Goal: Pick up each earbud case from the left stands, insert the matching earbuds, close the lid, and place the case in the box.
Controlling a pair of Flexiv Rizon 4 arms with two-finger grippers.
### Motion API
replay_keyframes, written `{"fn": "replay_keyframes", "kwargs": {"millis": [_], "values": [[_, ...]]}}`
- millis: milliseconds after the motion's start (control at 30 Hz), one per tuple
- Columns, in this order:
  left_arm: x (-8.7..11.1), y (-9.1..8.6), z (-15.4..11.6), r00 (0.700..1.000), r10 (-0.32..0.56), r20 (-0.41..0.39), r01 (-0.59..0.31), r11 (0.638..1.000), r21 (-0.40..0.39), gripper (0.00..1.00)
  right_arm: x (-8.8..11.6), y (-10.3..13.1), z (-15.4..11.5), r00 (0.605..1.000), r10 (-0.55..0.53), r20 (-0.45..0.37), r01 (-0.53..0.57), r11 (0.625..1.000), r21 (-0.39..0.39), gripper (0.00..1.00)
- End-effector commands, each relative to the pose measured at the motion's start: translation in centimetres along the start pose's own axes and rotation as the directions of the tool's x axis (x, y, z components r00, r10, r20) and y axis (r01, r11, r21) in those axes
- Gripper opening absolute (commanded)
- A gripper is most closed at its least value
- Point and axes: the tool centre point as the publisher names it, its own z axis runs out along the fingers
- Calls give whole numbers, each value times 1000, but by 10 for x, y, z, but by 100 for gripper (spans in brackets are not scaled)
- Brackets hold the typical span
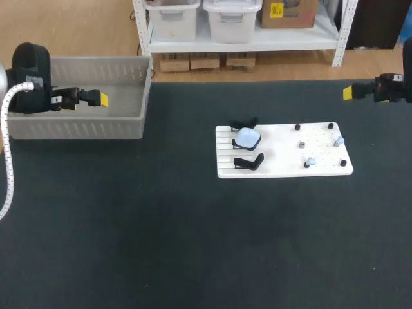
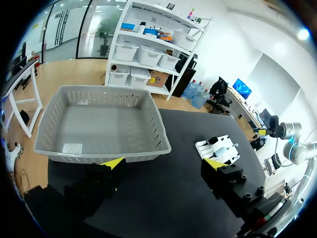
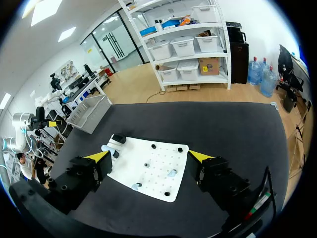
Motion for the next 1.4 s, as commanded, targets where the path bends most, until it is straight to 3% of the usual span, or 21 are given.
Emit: {"fn": "replay_keyframes", "kwargs": {"millis": [33,633,800,900,1067,1400], "values": [[-1,-2,0,1000,-2,-5,2,1000,-8,100,0,0,0,1000,0,0,0,1000,0,100],[-1,-2,0,1000,-2,-5,2,1000,-8,100,0,0,0,1000,0,0,0,1000,0,100],[-9,-16,-1,992,116,43,-122,977,175,100,0,0,0,1000,0,0,0,1000,0,100],[-13,-27,0,970,226,93,-244,926,290,100,0,0,0,1000,0,0,0,1000,0,100],[-15,-43,5,889,429,158,-456,802,385,100,0,0,0,1000,0,0,0,1000,0,100],[-21,-75,26,720,657,224,-655,535,534,100,0,0,0,1000,0,0,0,1000,0,100]]}}
